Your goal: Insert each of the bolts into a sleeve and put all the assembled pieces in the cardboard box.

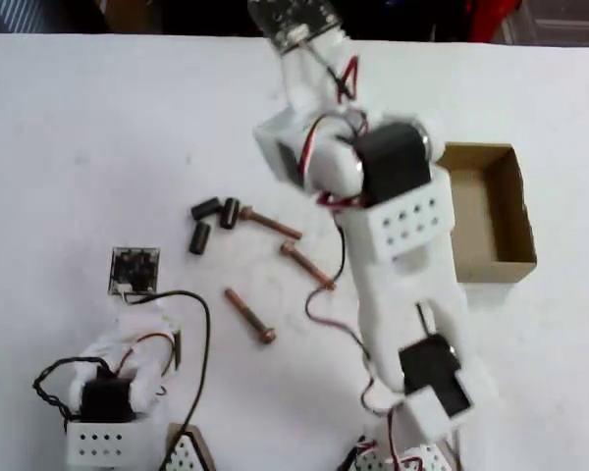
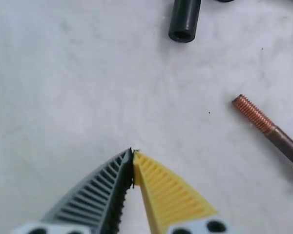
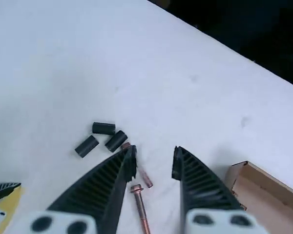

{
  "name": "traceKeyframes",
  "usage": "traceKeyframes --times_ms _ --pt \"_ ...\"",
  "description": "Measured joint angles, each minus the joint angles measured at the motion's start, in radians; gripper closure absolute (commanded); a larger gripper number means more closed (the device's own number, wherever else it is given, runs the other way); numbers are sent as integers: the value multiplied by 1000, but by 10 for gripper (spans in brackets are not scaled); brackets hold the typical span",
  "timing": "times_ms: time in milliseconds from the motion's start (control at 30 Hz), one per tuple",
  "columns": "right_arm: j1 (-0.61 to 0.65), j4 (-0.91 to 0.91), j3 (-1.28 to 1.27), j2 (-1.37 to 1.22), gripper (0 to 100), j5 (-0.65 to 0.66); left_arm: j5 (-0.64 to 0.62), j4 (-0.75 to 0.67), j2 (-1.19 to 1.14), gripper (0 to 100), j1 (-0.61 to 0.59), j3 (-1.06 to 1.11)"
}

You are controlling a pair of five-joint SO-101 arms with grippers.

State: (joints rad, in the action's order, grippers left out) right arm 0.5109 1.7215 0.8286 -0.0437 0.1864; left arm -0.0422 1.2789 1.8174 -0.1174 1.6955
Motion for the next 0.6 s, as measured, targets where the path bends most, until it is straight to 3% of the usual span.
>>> traceKeyframes --times_ms 367,600 --pt "54 -11 -402 140 893 0 0 0 0 977 -28 0" --pt "55 -180 -661 140 893 -44 0 0 0 977 -118 0"
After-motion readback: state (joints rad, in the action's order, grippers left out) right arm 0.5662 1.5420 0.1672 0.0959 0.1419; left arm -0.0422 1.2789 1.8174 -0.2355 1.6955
